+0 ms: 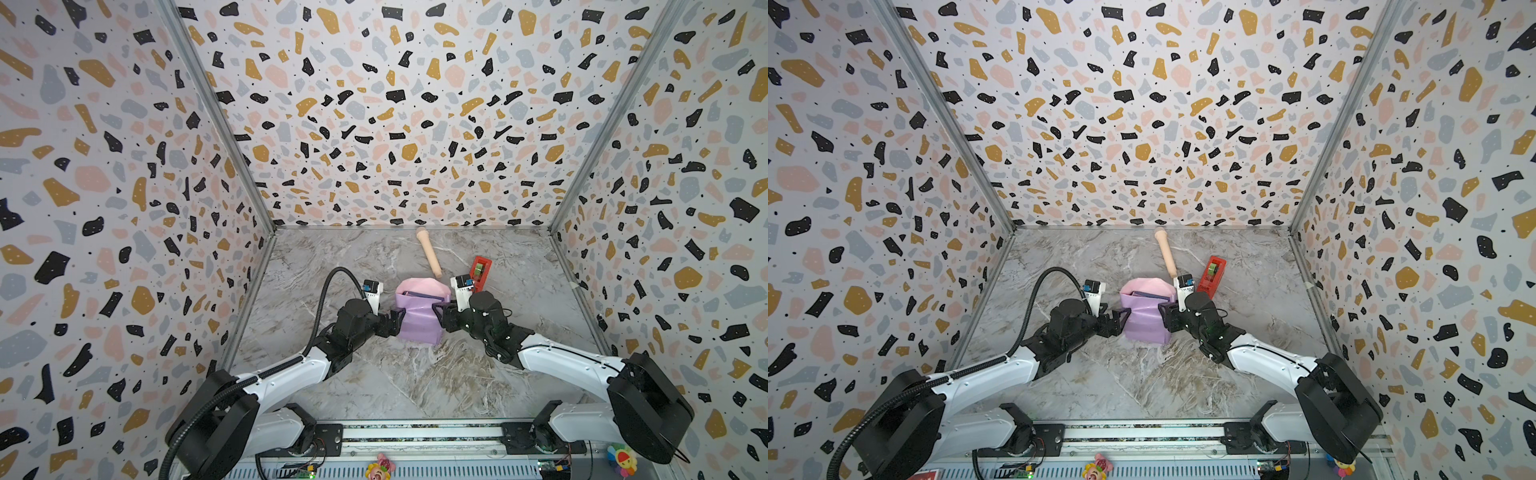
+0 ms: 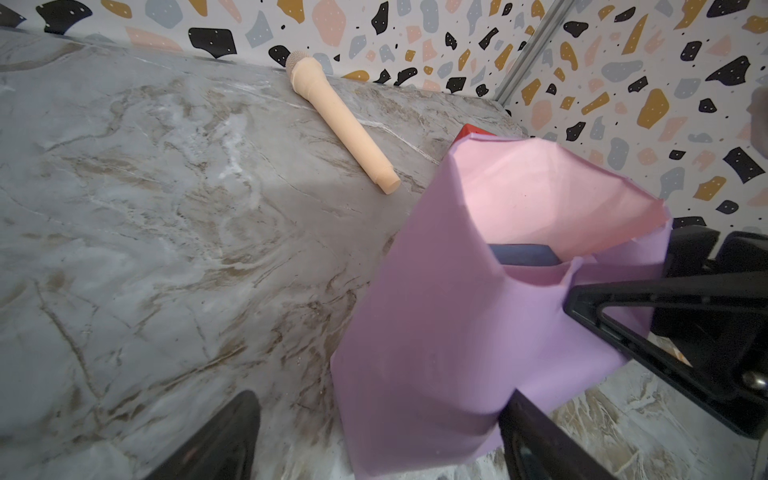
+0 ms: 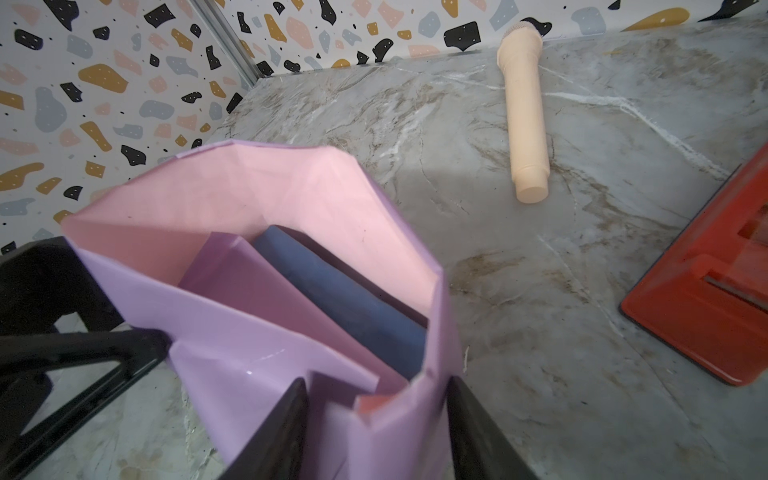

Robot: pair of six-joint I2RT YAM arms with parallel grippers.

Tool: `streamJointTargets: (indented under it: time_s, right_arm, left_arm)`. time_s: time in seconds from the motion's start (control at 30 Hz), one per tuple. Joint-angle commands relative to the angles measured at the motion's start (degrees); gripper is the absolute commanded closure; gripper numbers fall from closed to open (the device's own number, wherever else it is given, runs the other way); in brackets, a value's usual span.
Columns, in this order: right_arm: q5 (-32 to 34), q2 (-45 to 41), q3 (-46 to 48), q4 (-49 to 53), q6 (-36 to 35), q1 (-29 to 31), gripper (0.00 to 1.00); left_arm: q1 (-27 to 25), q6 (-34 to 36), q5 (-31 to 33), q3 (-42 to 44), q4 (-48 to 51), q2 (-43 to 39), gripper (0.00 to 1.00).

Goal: Wrap the gift box in paper

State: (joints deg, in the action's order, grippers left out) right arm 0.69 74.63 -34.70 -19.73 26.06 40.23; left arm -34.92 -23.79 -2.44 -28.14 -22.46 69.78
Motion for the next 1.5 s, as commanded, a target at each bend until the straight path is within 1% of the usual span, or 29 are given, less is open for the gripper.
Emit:
streamJointTargets:
  time_s: [0.0,0.1,0.17,0.3,0.4,0.53,0.63,0.8,0.93,1.07,1.2,1.47]
  right_arm:
    - [1.0,0.5,1.6,4.4,-0.8,-0.2,0.47]
    - [1.1,0.3,1.5,4.5,-0.8,-0.2,0.47]
    - [1.2,0.3,1.4,4.4,-0.9,-0.2,0.47]
    - [1.0,0.4,1.3,4.4,-0.8,-0.2,0.47]
    - [1.0,0.3,1.6,4.5,-0.8,-0.2,0.47]
    - [1.2,0.1,1.7,4.4,-0.9,-0.2,0.47]
    - [1.3,0.1,1.6,4.5,-1.0,-0.2,0.47]
    - [1.3,0.2,1.5,4.5,-1.1,-0.3,0.47]
    - [1.2,0.5,1.5,4.3,-1.1,-0.2,0.47]
    - [1.2,0.5,1.6,4.2,-1.0,-0.2,0.47]
    - [1.2,0.7,1.5,4.1,-1.0,-0.2,0.47]
    - [0.9,1.2,1.2,4.1,-1.0,-0.2,0.48]
  left_arm:
    - [1.0,-1.3,-0.7,-1.1,-2.7,-0.5,0.11]
    - [1.0,0.1,-3.5,-1.3,-3.1,-1.2,0.11]
    - [1.0,0.9,-3.9,-1.7,-2.7,-0.8,0.11]
    - [1.0,2.1,-3.5,-4.4,-0.2,2.0,0.11]
    - [1.0,2.0,-2.0,-6.4,1.3,4.0,0.12]
    - [1.1,1.5,0.0,-8.2,1.7,5.5,0.16]
    - [1.1,1.8,1.7,-9.2,2.3,6.9,0.23]
    - [1.1,2.4,4.2,-10.4,3.2,9.0,0.40]
    - [1.1,3.6,3.9,-12.6,4.5,11.0,0.53]
    - [1.0,4.3,4.3,-14.5,5.9,12.2,0.64]
    - [0.7,4.8,4.5,-15.5,6.6,12.7,0.72]
    - [0.1,5.9,6.6,-18.2,7.7,14.6,0.82]
